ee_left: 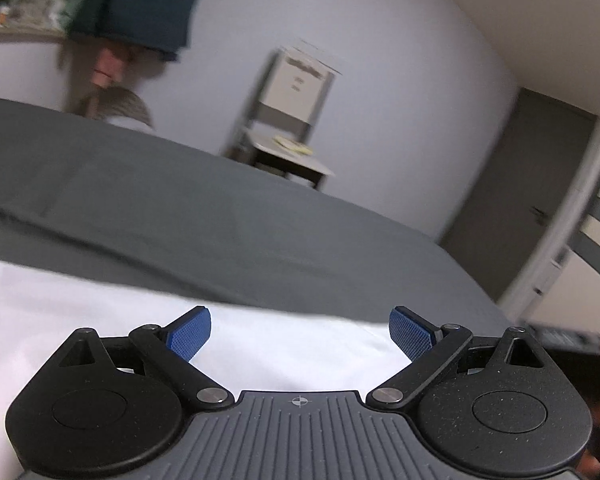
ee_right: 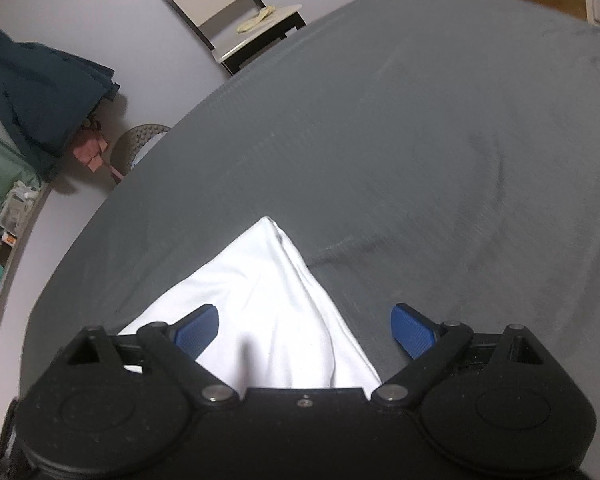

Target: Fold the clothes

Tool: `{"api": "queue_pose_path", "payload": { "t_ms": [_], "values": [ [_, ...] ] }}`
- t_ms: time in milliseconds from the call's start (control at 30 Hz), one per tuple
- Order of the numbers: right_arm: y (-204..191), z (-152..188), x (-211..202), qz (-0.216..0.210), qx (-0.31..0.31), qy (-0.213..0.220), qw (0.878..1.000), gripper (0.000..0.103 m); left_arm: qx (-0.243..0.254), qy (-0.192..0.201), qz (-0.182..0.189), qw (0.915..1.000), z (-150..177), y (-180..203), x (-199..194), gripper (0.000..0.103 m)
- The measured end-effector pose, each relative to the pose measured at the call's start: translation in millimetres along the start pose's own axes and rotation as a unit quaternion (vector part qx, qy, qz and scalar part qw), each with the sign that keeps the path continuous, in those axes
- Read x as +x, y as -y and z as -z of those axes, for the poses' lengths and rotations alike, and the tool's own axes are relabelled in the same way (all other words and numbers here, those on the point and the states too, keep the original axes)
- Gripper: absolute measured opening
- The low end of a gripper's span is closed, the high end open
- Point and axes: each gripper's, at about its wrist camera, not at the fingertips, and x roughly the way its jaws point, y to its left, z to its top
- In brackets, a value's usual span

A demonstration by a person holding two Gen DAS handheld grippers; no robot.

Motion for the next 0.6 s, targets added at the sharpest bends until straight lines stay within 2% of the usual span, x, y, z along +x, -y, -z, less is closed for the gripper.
{"api": "queue_pose_path", "payload": {
  "t_ms": [67, 167, 367, 467, 600],
  "values": [
    [0.1, -4.5, 12.6, -0.015, 0.015, -0.013, 1.000, 0.093, -0.024, -0.017, 0.000, 0.9996, 1.9, -8.1, 16.4, 0.097],
    [-2.1, -3.6, 17.1, -0.014, 0.000, -0.016, 1.000, 0.095, -0.065, -0.057, 0.005, 0.9962, 15.1, -21.9, 31.5, 0.097],
    [1.1, -4.2, 13.0, -0.022, -0.004, -0.018, 1.000, 0.095, -0.056, -0.066, 0.008, 0.9962, 20.7, -18.1, -1.6, 0.097],
    [4.1, -5.4, 11.9, -0.026, 0.002, -0.020, 0.999, 0.095, -0.076, -0.102, -0.006, 0.9919, 27.9, -18.7, -14.7, 0.097],
    [4.6, -6.3, 11.3, -0.027, 0.003, -0.026, 0.999, 0.095, -0.059, -0.115, -0.008, 0.9916, 37.5, -13.4, -32.1, 0.097]
  ]
}}
